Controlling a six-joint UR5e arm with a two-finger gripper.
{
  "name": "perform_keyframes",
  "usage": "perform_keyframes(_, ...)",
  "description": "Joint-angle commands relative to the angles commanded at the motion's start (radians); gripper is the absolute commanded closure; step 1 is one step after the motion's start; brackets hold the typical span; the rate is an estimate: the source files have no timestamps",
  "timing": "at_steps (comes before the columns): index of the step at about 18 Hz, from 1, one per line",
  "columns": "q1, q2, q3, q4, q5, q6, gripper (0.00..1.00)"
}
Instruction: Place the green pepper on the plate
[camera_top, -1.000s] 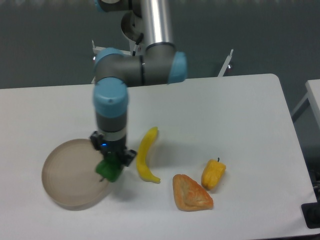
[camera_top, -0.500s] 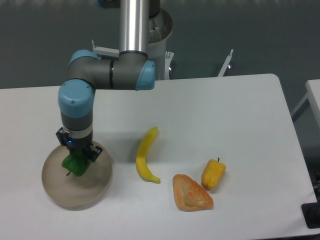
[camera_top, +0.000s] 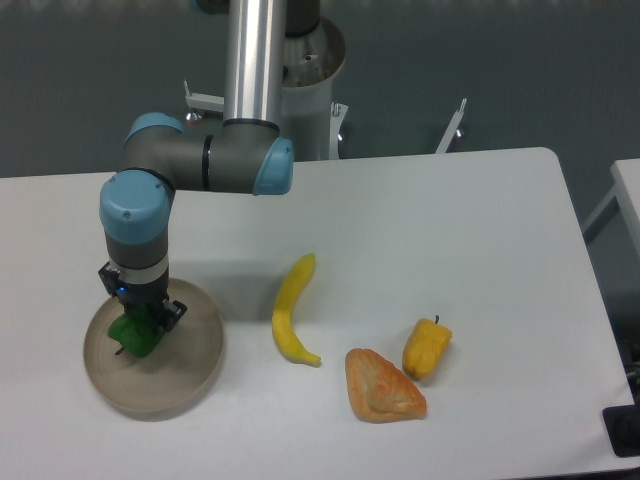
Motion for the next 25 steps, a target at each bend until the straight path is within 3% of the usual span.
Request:
perform_keyframes(6, 0.000, 0.002, -0.005, 0.000, -0.005, 0.000, 0.68)
perform_keyframes(9, 0.000, 0.005, -0.005, 0.000, -0.009, -0.003, 0.40)
perform_keyframes(14, 0.002, 0.006, -0.005, 0.000, -0.009, -0.008, 0.12)
perform_keyframes(20, 0.015, 0.049, -0.003, -0.005, -0.011, -0.014, 0.00)
perform_keyframes(25, 0.113, 0.098, -0.003, -0.008, 0.014, -0.011, 0.00)
